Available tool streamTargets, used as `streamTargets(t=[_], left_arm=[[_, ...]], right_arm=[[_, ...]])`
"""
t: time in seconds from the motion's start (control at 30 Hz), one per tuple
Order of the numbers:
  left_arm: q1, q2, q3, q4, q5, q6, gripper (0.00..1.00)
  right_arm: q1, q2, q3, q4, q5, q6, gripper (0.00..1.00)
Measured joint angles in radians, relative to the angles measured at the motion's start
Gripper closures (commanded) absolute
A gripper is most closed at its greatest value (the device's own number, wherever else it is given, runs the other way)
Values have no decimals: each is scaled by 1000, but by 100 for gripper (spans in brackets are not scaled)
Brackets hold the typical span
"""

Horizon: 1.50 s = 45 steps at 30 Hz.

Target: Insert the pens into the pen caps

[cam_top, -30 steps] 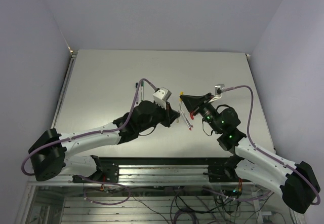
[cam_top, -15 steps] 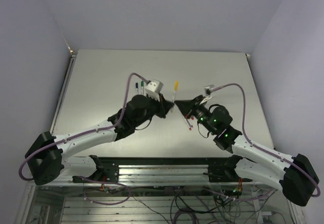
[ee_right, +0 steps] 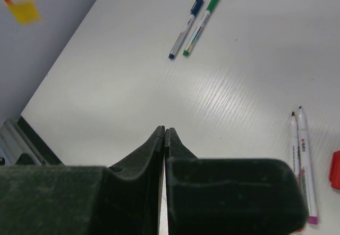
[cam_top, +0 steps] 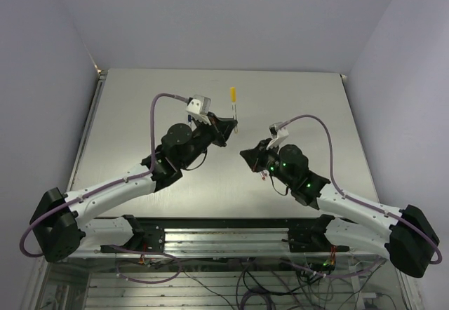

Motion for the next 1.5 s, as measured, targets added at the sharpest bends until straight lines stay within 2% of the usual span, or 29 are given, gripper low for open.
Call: streamTargets(t=[0.2, 0.3, 0.4, 0.53, 0.7, 0.9, 1.13, 1.5], left_arm=[[26, 12, 0, -113, -62, 6, 93], [74, 79, 14, -176, -75, -2, 93], [133, 182, 39, -241, -80, -18, 93], [193, 330, 92, -341, -89, -26, 93], [238, 489, 234, -451, -100, -29, 93], [298, 636, 412, -544, -100, -21, 93], [344, 795, 528, -661, -97, -16, 93], [346, 853, 544, -724, -97, -12, 93]], right_arm=[[0, -40, 36, -68, 123, -12, 73], [0, -82, 36, -121, 198, 3, 51], [0, -134, 35, -178, 276, 29, 37], [0, -174, 36, -267, 376, 54, 36], [0, -178, 50, -368, 440, 62, 36], [0, -208, 53, -414, 485, 70, 38], [0, -218, 53, -428, 517, 80, 39], [0, -217, 53, -434, 521, 81, 41]])
